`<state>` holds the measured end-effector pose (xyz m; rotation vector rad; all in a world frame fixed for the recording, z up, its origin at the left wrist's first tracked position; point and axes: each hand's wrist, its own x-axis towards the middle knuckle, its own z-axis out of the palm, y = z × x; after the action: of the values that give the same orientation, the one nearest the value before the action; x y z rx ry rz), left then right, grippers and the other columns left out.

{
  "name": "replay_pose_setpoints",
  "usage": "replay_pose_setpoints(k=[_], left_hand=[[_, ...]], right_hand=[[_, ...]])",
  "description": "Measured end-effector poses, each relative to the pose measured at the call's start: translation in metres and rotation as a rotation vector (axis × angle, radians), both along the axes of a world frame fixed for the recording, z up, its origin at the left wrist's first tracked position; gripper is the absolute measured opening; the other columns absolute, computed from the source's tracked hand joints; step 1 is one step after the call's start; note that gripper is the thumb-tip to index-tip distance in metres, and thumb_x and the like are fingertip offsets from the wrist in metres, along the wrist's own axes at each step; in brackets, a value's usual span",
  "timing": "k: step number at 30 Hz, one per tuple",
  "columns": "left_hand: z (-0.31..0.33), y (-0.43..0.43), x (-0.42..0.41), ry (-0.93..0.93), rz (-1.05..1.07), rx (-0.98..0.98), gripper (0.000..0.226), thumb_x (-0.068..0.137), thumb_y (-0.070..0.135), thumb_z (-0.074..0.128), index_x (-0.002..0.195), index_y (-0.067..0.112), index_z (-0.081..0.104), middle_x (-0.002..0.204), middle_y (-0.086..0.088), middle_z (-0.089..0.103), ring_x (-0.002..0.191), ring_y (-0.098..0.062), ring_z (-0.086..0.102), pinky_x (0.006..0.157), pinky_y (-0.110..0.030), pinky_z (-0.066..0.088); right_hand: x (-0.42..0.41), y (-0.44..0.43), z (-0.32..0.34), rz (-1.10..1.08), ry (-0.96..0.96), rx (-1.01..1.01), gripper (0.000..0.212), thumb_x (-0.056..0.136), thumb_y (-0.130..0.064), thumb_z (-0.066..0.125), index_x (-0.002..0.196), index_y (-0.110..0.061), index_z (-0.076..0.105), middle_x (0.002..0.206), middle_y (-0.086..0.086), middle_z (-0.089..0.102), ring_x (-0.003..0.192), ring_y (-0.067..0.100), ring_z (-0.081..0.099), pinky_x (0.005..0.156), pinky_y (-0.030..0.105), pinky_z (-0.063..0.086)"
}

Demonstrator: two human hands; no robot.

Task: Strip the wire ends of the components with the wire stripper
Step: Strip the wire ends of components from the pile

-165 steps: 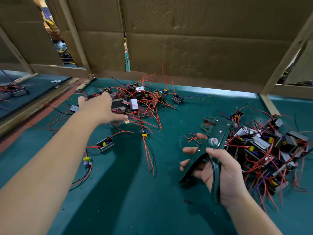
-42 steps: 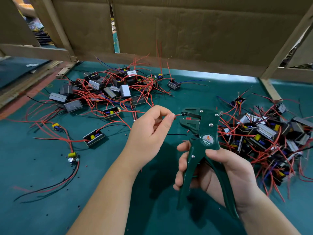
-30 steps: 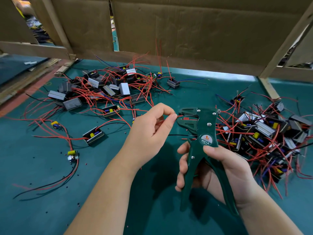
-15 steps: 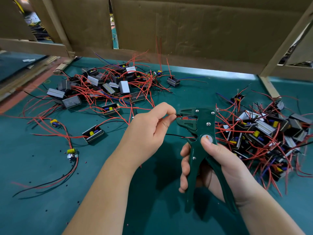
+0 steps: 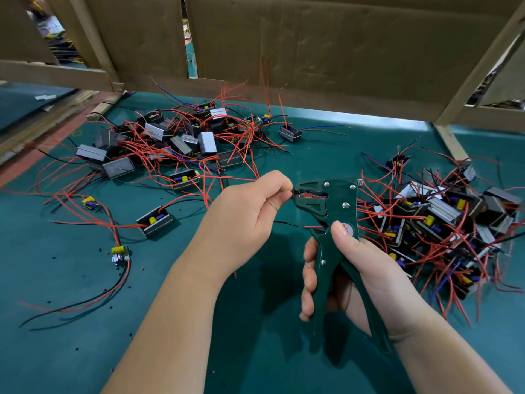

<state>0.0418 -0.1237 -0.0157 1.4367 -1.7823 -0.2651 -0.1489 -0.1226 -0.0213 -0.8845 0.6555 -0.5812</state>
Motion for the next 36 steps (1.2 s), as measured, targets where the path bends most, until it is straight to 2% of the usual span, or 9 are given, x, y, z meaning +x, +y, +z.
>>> replay_pose_setpoints(k=[4,6,12,18,21,26,31,34,36], left_hand=[[-0.003,-0.001,0.000,0.000,0.027,0.056,0.017,0.098,0.039,0.035,0.093,0.028,0.047,0.065,0.018,0.051,0.055,-0.006,0.044,0.050,-0.021,0.028],[-0.006,-0.002,0.000,0.013,0.046,0.091,0.016,0.100,0.038,0.032,0.097,0.028,0.044,0.066,0.021,0.053,0.057,-0.007,0.045,0.051,-0.023,0.029],[-0.011,-0.005,-0.005,-0.009,0.026,0.146,0.009,0.101,0.029,0.040,0.096,0.024,0.047,0.058,0.006,0.049,0.058,-0.009,0.047,0.059,-0.039,0.040],[-0.012,-0.006,0.001,-0.056,0.025,0.155,0.012,0.098,0.031,0.046,0.087,0.027,0.050,0.053,0.006,0.047,0.053,-0.014,0.045,0.053,-0.032,0.034],[-0.010,-0.007,0.016,-0.047,0.102,0.122,0.019,0.094,0.039,0.044,0.086,0.026,0.055,0.053,0.007,0.049,0.052,-0.011,0.045,0.055,-0.034,0.039],[-0.010,-0.006,0.024,0.017,0.119,0.096,0.019,0.091,0.044,0.044,0.085,0.029,0.055,0.054,0.002,0.048,0.052,-0.016,0.042,0.057,-0.039,0.043],[-0.012,-0.007,0.017,0.064,0.094,0.077,0.018,0.091,0.044,0.048,0.084,0.030,0.057,0.055,0.005,0.046,0.050,-0.013,0.037,0.055,-0.030,0.036],[-0.010,-0.006,0.012,0.213,0.122,0.051,0.025,0.095,0.040,0.047,0.080,0.026,0.062,0.049,0.009,0.040,0.046,-0.008,0.034,0.047,-0.017,0.026],[-0.007,-0.006,0.012,0.340,0.120,0.086,0.028,0.095,0.043,0.044,0.079,0.027,0.062,0.049,0.011,0.038,0.047,-0.005,0.033,0.047,-0.017,0.027]], right_hand=[[0.007,0.005,0.000,-0.082,0.023,0.045,0.053,0.072,-0.062,0.067,0.080,-0.009,0.064,0.063,0.019,0.055,0.047,0.033,0.056,0.052,0.043,0.051],[0.013,0.007,-0.002,-0.189,0.093,0.045,0.056,0.069,-0.063,0.073,0.076,-0.009,0.060,0.057,0.016,0.050,0.038,0.028,0.049,0.046,0.036,0.045],[0.013,0.001,0.000,-0.267,0.107,0.113,0.055,0.062,-0.065,0.065,0.068,-0.011,0.058,0.054,0.012,0.047,0.034,0.025,0.043,0.041,0.031,0.042],[-0.005,-0.008,0.011,-0.164,0.165,0.145,0.049,0.073,-0.060,0.058,0.065,-0.011,0.059,0.053,0.010,0.046,0.033,0.022,0.040,0.039,0.028,0.041],[-0.017,-0.016,0.018,-0.244,0.145,0.143,0.047,0.078,-0.057,0.053,0.068,-0.011,0.055,0.052,0.007,0.045,0.032,0.021,0.039,0.037,0.026,0.040],[-0.023,-0.020,0.015,-0.303,0.137,0.125,0.046,0.079,-0.055,0.053,0.076,-0.010,0.053,0.055,0.008,0.047,0.037,0.023,0.044,0.039,0.031,0.043],[-0.008,-0.010,0.005,-0.184,0.061,0.116,0.041,0.068,-0.041,0.065,0.085,-0.005,0.058,0.070,0.019,0.055,0.057,0.032,0.056,0.056,0.045,0.053],[-0.004,-0.006,0.001,-0.151,0.022,0.140,0.043,0.064,-0.035,0.065,0.089,-0.001,0.060,0.074,0.021,0.056,0.061,0.035,0.057,0.060,0.047,0.054],[-0.002,-0.005,0.000,-0.135,-0.018,0.188,0.047,0.063,-0.032,0.063,0.095,0.002,0.060,0.075,0.021,0.057,0.061,0.035,0.058,0.062,0.048,0.055]])
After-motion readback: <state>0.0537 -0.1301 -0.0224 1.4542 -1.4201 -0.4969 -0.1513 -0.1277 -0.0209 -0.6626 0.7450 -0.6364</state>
